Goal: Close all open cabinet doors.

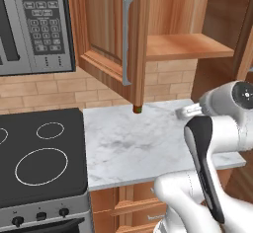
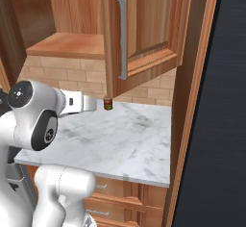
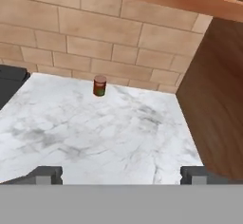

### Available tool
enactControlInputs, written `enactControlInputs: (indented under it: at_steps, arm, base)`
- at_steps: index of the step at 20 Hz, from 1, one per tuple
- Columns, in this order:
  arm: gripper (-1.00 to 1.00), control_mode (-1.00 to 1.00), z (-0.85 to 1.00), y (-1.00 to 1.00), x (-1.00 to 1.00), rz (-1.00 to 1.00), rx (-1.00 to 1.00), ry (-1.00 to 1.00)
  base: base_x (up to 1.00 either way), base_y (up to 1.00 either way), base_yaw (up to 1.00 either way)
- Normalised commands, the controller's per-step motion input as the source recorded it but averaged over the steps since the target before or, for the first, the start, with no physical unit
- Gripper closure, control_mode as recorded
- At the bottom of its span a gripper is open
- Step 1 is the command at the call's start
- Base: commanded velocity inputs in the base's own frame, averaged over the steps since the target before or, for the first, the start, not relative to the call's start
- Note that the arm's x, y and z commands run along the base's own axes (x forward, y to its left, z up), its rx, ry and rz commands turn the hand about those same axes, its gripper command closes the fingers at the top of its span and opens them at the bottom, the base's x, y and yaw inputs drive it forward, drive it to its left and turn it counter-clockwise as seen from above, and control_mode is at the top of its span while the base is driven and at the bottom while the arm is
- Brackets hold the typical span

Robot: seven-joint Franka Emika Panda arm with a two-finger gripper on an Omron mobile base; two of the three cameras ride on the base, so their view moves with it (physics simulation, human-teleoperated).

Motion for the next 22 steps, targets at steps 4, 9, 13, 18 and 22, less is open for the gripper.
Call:
enactControlInputs:
  at_steps: [4, 9, 13, 18, 22]
  arm:
    - [-1.0, -1.0, 0.16, -0.44, -0.38, 0.03, -0.05, -0.31]
    - [-1.0, -1.0, 0.01, -0.46, -0.47, 0.03, -0.01, -0.29]
    - [-1.0, -1.0, 0.0, -0.44, -0.23, 0.0, 0.0, -0.24]
    - [-1.0, -1.0, -0.03, -0.37, 0.01, 0.02, 0.0, -0.1]
    - [-1.0, -1.0, -0.07, -0.12, 0.25, 0.06, 0.0, -0.08]
  base:
    - [0.0, 0.0, 0.0]
    - [0.0, 0.0, 0.0]
    - [0.0, 0.0, 0.0]
    - [0.0, 0.0, 0.0]
    - [0.0, 0.0, 0.0]
